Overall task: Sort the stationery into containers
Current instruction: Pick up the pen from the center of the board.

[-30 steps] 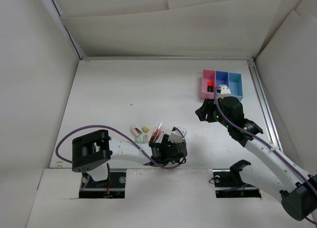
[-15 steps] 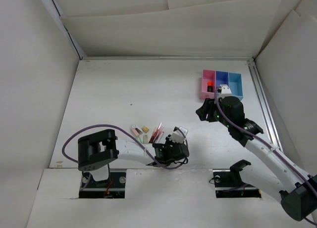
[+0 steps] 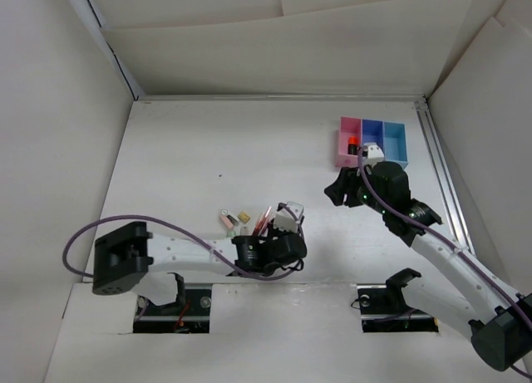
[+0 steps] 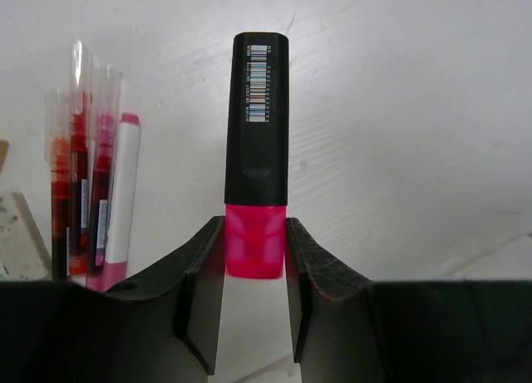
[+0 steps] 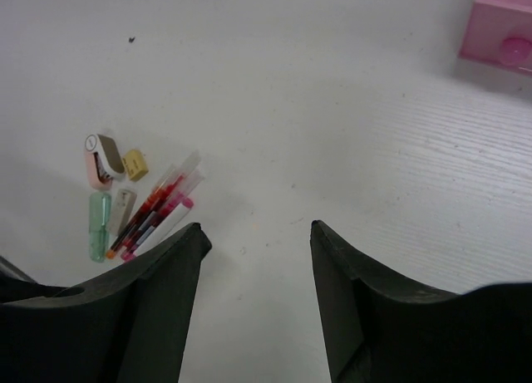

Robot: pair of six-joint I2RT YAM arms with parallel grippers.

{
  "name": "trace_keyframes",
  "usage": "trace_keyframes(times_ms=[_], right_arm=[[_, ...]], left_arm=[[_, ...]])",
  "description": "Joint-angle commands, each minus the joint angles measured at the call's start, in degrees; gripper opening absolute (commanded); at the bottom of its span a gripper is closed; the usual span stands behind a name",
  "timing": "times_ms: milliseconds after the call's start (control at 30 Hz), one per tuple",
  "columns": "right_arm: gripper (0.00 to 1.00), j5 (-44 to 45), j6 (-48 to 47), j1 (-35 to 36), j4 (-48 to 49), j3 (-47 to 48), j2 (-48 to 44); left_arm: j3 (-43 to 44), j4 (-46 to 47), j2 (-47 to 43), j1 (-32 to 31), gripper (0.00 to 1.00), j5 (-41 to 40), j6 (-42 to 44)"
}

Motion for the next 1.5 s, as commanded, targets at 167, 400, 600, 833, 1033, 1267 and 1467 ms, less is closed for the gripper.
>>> trace_keyframes(times_ms=[167, 400, 600, 833, 1033, 1267, 1467], right_arm=[[0.62, -15.6, 1.9, -0.9, 6.3, 2.9, -0.6], [0.67, -25.7, 6.0, -1.5, 11.3, 4.2, 0.1], [0.70, -28.7, 7.8, -1.5, 15.1, 3.5, 1.8], [0.68, -29.2, 9.0, -0.9, 17.5, 3.0, 4.4], [0.58, -30.6, 10.2, -0.4, 20.1, 2.4, 5.6], [0.40, -31.1, 11.4, 0.1, 21.7, 1.2, 6.1], [0.30, -30.6, 11.4, 0.1, 21.7, 0.6, 6.1]], left_arm=[[1.4, -0.3, -13.6, -0.1, 0.10, -2.9, 1.0], [2.0, 2.0, -19.0, -0.1, 0.10, -4.8, 4.0], [1.5, 7.1, -20.1, -0.1, 0.10, -3.4, 7.7], [3.6, 10.5, -18.5, -0.1, 0.11, -1.7, 10.4], [4.1, 11.9, -17.5, -0.1, 0.12, -1.2, 11.6], [5.8, 12.4, -15.7, -0.1, 0.12, -2.2, 12.6], [5.9, 11.8, -14.6, -0.1, 0.12, -4.4, 12.6]])
